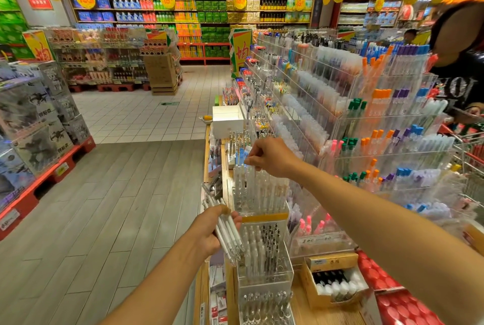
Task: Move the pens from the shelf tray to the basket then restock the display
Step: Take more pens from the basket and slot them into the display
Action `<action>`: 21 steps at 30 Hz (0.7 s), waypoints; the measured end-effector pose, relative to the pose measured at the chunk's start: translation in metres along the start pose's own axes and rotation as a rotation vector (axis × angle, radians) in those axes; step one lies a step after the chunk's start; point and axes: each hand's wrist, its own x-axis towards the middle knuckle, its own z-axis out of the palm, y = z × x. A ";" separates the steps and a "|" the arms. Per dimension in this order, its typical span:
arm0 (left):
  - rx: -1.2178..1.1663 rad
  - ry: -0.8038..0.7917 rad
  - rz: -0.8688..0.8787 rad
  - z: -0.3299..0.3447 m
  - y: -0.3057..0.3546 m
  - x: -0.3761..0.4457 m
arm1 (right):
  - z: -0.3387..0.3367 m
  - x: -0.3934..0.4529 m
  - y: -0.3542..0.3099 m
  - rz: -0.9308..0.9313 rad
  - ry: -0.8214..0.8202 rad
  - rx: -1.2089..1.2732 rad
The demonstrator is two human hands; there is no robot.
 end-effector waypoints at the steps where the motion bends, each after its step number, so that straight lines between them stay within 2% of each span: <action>1: 0.005 -0.004 0.003 0.000 0.000 0.000 | 0.000 0.001 0.000 0.003 0.000 -0.002; 6: 0.006 -0.012 -0.002 0.001 0.002 0.000 | 0.000 0.002 0.000 0.008 -0.041 0.006; 14: 0.056 -0.043 0.016 0.000 0.003 0.004 | 0.017 0.005 0.003 0.005 -0.158 -0.165; 21: 0.054 -0.080 0.022 0.002 0.001 0.009 | 0.019 0.008 -0.004 -0.002 -0.173 -0.261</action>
